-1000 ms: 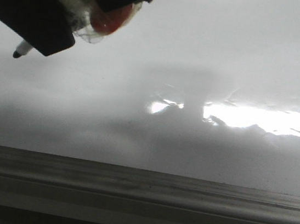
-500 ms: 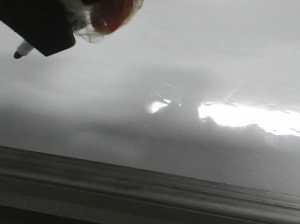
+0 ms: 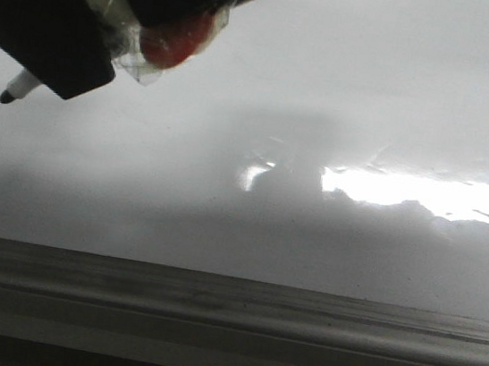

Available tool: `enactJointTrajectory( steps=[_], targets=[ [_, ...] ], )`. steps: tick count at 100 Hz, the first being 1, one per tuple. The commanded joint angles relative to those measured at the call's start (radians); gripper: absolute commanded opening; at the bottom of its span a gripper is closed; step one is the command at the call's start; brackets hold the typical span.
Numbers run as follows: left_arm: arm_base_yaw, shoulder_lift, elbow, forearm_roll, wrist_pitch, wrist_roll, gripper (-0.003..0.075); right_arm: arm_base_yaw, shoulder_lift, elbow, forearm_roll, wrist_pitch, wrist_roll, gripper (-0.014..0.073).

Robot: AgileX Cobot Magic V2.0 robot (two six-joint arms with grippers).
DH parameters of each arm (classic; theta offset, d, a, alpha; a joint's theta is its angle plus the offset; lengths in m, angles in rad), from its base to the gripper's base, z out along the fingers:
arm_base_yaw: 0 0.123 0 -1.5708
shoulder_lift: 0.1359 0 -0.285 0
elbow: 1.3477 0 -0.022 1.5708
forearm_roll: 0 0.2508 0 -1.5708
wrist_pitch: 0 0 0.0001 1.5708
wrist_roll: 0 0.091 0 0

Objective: Write number 0 on whiteboard

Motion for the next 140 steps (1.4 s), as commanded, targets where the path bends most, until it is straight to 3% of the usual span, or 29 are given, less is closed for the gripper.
enactJointTrajectory(
  steps=[1, 27, 49, 58, 76, 95, 109, 126, 140],
  targets=[
    [-0.008, -0.024, -0.034, -0.027, -0.061, 0.044, -0.0020, -0.001, -0.015, -0.033, 0.055, -0.020, 0.003, -0.0069],
    [-0.008, -0.024, -0.034, -0.095, -0.061, 0.044, 0.0010, -0.001, -0.015, -0.033, 0.055, -0.020, 0.003, -0.0076],
    [-0.008, -0.047, -0.034, -0.166, -0.054, 0.042, 0.0348, -0.007, -0.020, -0.033, 0.055, -0.020, 0.003, -0.0064],
    [-0.008, -0.083, -0.034, -0.184, -0.054, 0.042, 0.0407, -0.024, -0.029, -0.033, 0.053, -0.019, 0.014, -0.0062],
    [-0.004, -0.192, -0.028, -0.186, -0.101, -0.018, 0.0390, -0.079, -0.089, 0.008, 0.049, -0.015, 0.041, -0.0062],
    [0.025, -0.335, 0.091, -0.186, -0.371, -0.239, 0.0227, -0.145, -0.232, 0.099, 0.000, -0.015, 0.113, -0.0057],
    [0.060, -0.440, 0.251, -0.186, -0.588, -0.386, 0.0142, -0.163, -0.370, 0.169, -0.164, -0.015, 0.275, -0.0057],
    [0.076, -0.522, 0.405, -0.190, -0.760, -0.514, 0.0058, -0.163, -0.555, 0.236, -0.402, -0.014, 0.504, -0.0057],
    [0.076, -0.547, 0.481, -0.274, -0.879, -0.520, -0.0020, -0.163, -0.661, 0.268, -0.526, -0.045, 0.612, -0.0057]
  ],
)
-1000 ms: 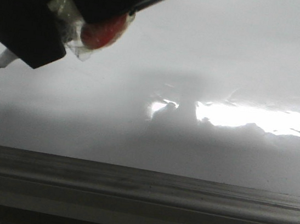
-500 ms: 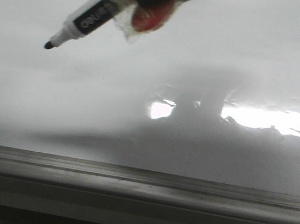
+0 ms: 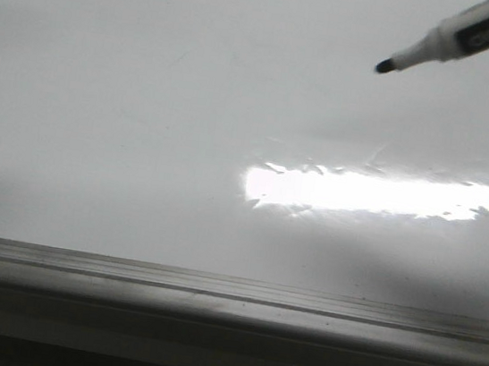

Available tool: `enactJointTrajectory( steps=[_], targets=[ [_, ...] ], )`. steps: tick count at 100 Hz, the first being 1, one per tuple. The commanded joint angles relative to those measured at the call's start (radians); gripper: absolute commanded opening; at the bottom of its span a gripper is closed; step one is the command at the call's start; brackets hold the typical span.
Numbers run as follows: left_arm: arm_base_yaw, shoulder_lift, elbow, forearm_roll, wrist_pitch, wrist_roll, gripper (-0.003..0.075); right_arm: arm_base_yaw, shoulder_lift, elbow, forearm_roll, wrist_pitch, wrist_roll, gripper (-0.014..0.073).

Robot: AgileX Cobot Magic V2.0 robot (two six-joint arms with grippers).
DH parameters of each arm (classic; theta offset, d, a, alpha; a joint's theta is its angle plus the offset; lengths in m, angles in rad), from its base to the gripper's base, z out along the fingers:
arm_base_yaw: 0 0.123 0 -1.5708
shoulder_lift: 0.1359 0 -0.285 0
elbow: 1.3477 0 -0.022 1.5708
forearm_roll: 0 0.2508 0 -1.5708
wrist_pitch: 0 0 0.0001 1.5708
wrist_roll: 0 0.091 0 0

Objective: Write number 0 on whiteboard

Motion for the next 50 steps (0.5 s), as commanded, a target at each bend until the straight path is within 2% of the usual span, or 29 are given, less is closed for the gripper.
enactJointTrajectory(
  steps=[1, 18, 50],
  targets=[
    [0.003, -0.011, 0.007, -0.067, -0.155, -0.023, -0.0020, -0.005, -0.057, -0.005, -0.082, -0.084, 0.086, -0.0057],
    [0.003, -0.011, 0.021, -0.078, -0.170, -0.023, -0.0020, -0.005, -0.072, 0.004, -0.173, -0.106, 0.093, -0.0057],
    [0.003, -0.011, 0.021, -0.078, -0.175, -0.023, -0.0020, -0.005, -0.003, 0.004, -0.177, -0.262, 0.093, -0.0058]
  ],
)
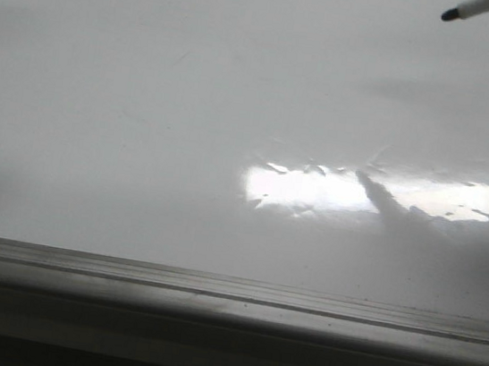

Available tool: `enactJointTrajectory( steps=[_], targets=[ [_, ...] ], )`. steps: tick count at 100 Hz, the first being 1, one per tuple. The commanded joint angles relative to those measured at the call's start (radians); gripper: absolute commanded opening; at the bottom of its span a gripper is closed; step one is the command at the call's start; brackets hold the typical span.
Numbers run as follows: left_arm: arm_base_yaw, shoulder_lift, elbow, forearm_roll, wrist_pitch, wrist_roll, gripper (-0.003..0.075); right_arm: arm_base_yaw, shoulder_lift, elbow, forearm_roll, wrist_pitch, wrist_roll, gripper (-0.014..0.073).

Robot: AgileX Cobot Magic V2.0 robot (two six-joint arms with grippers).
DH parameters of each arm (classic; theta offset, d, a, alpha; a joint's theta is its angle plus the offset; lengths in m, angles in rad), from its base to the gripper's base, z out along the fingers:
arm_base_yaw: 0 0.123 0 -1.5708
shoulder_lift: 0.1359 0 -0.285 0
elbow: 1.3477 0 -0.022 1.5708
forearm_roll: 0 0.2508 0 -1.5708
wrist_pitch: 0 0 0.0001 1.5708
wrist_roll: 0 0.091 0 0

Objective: Write number 0 on whiteboard

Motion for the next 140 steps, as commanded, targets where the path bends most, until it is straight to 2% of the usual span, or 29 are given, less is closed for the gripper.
enactJointTrajectory(
  steps=[1, 38, 71, 140],
  targets=[
    [0.001, -0.001, -0.029, -0.012, -0.077, -0.012, -0.0020, -0.005, 0.033, -0.022, -0.005, -0.144, 0.003, -0.0058],
    [0.001, -0.001, -0.029, -0.012, -0.077, -0.012, -0.0020, -0.005, 0.252, -0.026, -0.024, -0.288, 0.002, -0.0057],
    [0.001, -0.001, -0.029, -0.012, -0.077, -0.012, -0.0020, 0.012, 0.311, -0.026, -0.067, -0.364, -0.014, -0.0057],
    [0.001, -0.001, -0.029, -0.012, -0.090, -0.012, -0.0020, 0.016, 0.404, -0.068, -0.068, -0.340, -0.014, -0.0057]
  ],
)
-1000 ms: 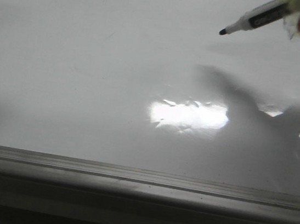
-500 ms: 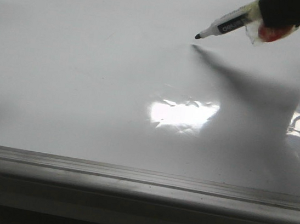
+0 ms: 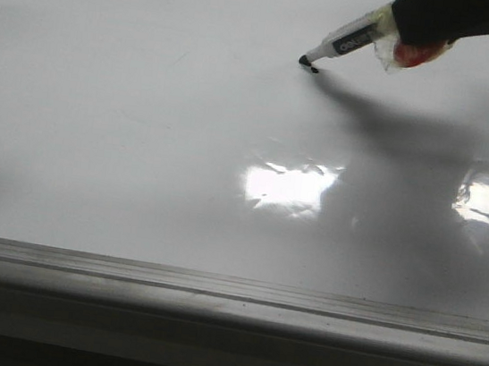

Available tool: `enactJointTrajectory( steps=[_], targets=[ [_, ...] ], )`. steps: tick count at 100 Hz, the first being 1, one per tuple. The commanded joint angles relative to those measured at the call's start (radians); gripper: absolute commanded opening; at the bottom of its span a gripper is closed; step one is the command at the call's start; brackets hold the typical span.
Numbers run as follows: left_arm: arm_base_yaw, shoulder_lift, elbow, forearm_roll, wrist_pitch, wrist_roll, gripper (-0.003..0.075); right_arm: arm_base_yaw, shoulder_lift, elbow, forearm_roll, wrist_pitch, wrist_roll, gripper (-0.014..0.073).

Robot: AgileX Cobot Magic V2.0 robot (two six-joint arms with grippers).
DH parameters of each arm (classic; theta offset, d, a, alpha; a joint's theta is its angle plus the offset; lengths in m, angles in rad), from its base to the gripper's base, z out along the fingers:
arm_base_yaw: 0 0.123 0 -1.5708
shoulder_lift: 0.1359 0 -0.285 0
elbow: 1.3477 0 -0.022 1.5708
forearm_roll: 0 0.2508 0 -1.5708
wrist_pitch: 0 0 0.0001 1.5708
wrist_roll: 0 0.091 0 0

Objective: Write number 0 on whiteboard

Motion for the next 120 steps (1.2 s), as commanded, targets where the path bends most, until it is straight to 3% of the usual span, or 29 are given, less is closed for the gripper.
enactJointTrajectory(
  steps=[1, 84, 120],
  targets=[
    [0.001, -0.001, -0.029, -0.010, -0.084, -0.010, -0.0020, 0.000, 0.004, -0.034, -0.007, -0.034, -0.006, -0.0057],
    [0.001, -0.001, -0.029, -0.010, -0.089, -0.008, -0.0020, 0.024, -0.062, -0.034, -0.012, 0.246, 0.005, -0.0055],
    [0.001, -0.001, -0.029, -0.010, -0.089, -0.007, -0.0020, -0.022, -0.101, -0.036, -0.276, 0.352, 0.264, -0.0055]
  ],
)
